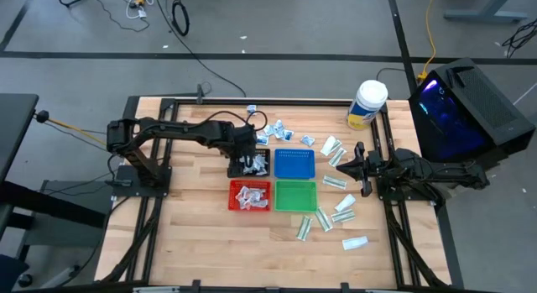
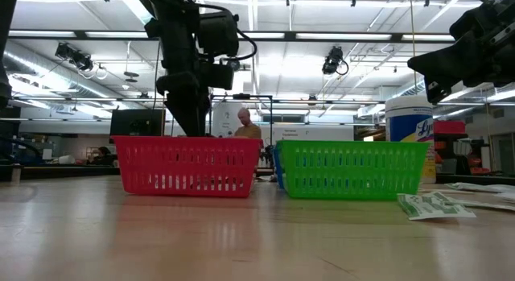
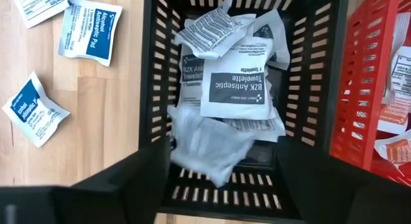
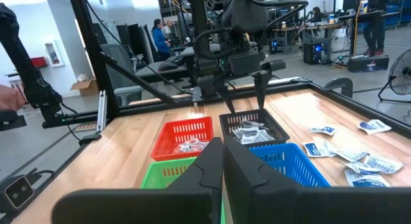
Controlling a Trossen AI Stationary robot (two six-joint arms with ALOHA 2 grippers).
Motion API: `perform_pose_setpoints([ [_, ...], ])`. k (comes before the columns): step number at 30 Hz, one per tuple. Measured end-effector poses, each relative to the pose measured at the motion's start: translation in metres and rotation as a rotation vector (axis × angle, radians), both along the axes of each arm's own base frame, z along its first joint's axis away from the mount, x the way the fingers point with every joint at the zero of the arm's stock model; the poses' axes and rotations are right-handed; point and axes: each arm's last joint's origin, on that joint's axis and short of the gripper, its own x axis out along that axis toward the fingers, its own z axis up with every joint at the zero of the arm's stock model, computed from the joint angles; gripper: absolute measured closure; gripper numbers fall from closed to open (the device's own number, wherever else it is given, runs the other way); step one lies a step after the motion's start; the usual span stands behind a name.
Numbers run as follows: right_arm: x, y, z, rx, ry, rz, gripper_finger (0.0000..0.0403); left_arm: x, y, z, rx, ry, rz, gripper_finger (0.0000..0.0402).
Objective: Pick & Place First Aid Supplies
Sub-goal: Put the gray towelette pack into the black bin, then put the blue alcohol pad into the blue bin
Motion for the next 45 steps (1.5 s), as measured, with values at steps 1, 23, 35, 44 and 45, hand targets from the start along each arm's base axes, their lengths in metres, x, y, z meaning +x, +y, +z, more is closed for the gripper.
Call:
perform_pose_setpoints([
  [1, 0.0, 0.0, 0.0, 0.0, 0.0, 0.0, 0.0385, 0.0, 0.0, 0.0, 0.0, 0.0, 0.0, 0.0094],
  [23, 0.0, 0.0, 0.0, 0.0, 0.0, 0.0, 0.0385, 0.009, -0.006, 0.018, -0.107, -0.103, 0.04, 0.0075],
  [35, 0.0, 0.0, 0.0, 0.0, -0.001, 0.0, 0.0385, -0.008, -0.011, 0.054, -0.071, -0.251, 0.0, 0.0201],
  [44, 0.0, 0.0, 0.0, 0.0, -0.001, 0.0, 0.0385, -0.043, -0.018, 0.06, -0.053, -0.34, -0.005, 0.0279],
  [45, 0.0, 0.0, 0.0, 0.0, 0.0, 0.0, 0.0385, -0.047, -0.019, 0.06, -0.051, -0.348, -0.006, 0.0285],
])
